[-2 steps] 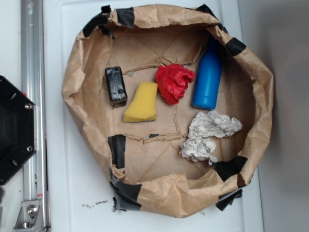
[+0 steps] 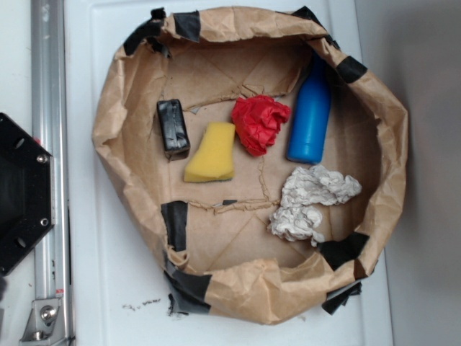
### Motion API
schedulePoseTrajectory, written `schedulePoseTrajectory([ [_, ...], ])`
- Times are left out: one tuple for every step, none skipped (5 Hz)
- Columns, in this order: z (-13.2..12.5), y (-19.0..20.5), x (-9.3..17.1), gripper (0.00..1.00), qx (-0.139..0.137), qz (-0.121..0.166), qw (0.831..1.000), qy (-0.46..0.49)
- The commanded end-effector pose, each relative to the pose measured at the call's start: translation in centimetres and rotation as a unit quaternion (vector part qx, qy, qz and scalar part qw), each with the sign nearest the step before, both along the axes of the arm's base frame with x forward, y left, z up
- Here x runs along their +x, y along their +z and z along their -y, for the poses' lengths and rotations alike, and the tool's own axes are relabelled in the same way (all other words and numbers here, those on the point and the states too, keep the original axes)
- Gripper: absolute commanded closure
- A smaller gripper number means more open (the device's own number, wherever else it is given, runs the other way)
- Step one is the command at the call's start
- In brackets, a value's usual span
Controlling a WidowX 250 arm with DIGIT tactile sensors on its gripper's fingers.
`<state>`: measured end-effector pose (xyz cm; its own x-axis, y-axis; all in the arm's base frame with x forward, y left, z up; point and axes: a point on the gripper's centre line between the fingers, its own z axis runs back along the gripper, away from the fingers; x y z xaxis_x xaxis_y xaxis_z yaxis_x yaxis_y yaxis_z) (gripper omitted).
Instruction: Grab the black box.
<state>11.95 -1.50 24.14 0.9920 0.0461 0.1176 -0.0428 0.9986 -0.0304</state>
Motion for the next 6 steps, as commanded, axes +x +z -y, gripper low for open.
schedulePoseTrajectory([
  [-2.6, -1.2, 9.8, 0.0, -0.023, 0.054, 0.994, 0.088],
  [-4.1, -4.4, 13.3, 0.0, -0.035, 0.05, 0.975, 0.212],
  [-4.2, -8.7, 14.5, 0.0, -0.038, 0.001, 0.941, 0.335],
  [-3.8, -12.3, 13.3, 0.0, -0.026, -0.066, 0.893, 0.445],
  [-2.6, -14.6, 10.7, 0.0, -0.012, -0.114, 0.863, 0.493],
  [-2.8, -16.3, 8.4, 0.0, 0.002, -0.107, 0.851, 0.514],
])
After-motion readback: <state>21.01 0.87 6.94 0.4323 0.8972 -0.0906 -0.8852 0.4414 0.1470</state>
